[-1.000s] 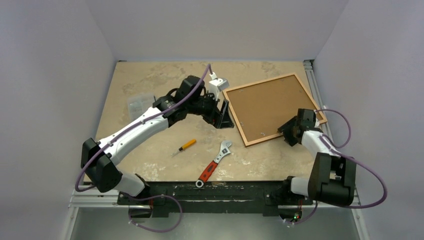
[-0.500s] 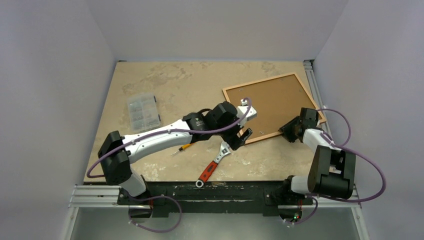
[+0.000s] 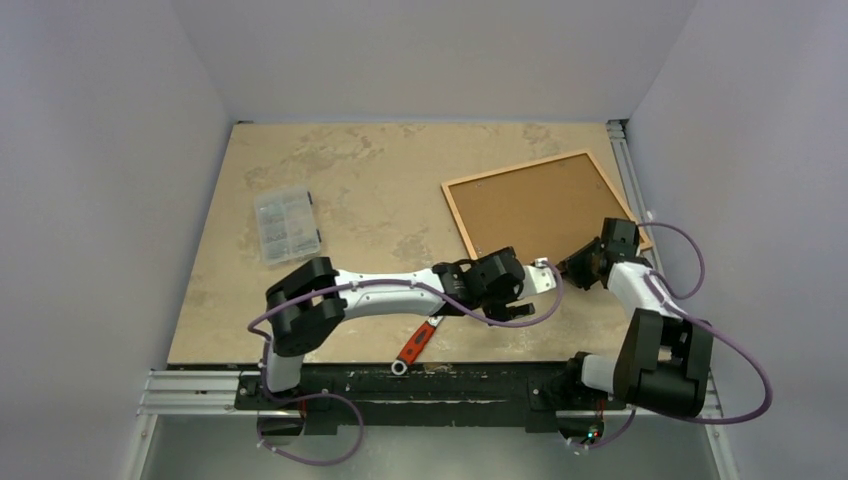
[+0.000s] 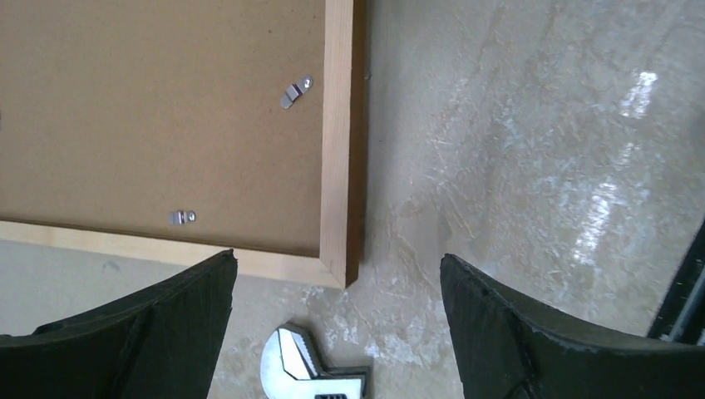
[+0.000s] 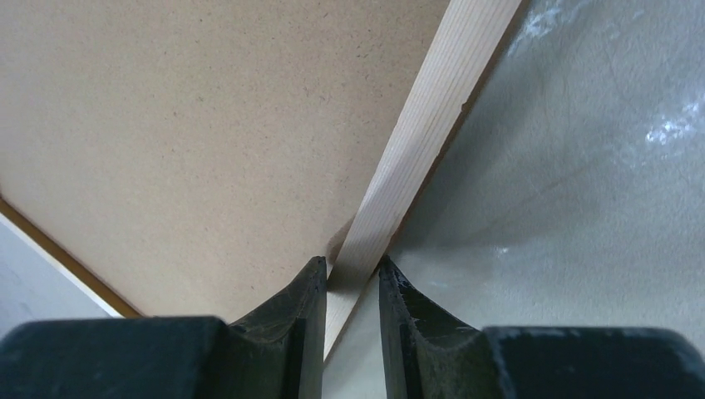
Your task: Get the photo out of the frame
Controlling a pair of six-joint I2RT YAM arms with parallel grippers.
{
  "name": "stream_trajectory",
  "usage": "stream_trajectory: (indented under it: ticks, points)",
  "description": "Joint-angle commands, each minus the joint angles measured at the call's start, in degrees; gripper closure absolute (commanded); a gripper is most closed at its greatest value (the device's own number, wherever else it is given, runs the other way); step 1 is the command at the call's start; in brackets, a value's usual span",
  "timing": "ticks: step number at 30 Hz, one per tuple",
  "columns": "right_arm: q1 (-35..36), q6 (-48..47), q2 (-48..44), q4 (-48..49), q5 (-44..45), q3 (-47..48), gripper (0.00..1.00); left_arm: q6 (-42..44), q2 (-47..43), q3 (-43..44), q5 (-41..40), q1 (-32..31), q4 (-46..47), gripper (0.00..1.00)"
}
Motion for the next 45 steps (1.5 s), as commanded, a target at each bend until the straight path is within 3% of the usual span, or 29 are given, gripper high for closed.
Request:
stream_trajectory:
  ticks: [1,6,12,17,22,24,28,33,34,35,37,38,41,45]
  points:
    - [0.3,1.8,-4.3,-1.8,-6.1,4.1,1.00,7.6,2.5,3.1,-4.4,-0.4,5.9,0.11]
    - [0.2,3.0,-6.4,-4.8,-7.0,5.1,1.00,12.1,5.2,3.4,-7.1,-1.8,7.4,0.13]
    - [0.3,3.5,-7.4,-6.3,-7.8,5.4,1.00,18.7,9.5,5.0,-20.5,-3.6,10.7,0.16]
    - [0.2,4.0,-8.8,-7.3,-7.5,5.1,1.00,25.0,14.7,7.7,-30.0,-4.2,14.1,0.23]
    - [0.3,4.1,-10.2,-8.0,-7.0,5.0,1.00,29.7,17.2,8.3,-33.5,-4.4,17.3,0.31]
    - [0.3,4.0,-10.2,-8.1,-7.5,4.9,1.00,29.9,17.3,8.3,-33.8,-4.4,17.6,0.38]
    - [0.3,3.3,-10.8,-8.3,-7.1,4.6,1.00,29.2,16.6,8.2,-34.7,-4.4,17.0,0.66]
    - [0.3,-0.1,-12.2,-8.4,-7.5,5.4,1.00,29.3,15.5,7.8,-35.0,-4.4,16.7,0.90]
    - [0.3,-2.4,-12.3,-8.8,-7.7,6.4,0.95,28.9,15.1,7.8,-35.0,-4.4,16.5,0.98]
    - [0.3,-5.2,-12.8,-9.8,-6.8,7.5,0.73,28.5,14.5,7.8,-34.8,-4.4,16.1,1.00]
    - [0.3,-8.6,-14.4,-11.6,-4.6,9.5,0.48,27.3,13.5,8.1,-34.1,-4.4,14.2,1.00]
    - [0.4,-10.7,-15.8,-12.8,-3.2,10.7,0.41,26.4,13.0,8.6,-33.8,-4.4,13.1,1.00]
    - [0.4,-15.8,-20.0,-15.9,-0.2,14.3,0.26,23.9,11.7,11.0,-32.4,-4.4,6.1,1.00]
    - [0.3,-19.5,-23.8,-20.9,2.2,20.4,0.22,21.2,11.0,15.6,-31.0,-4.3,-1.8,1.00]
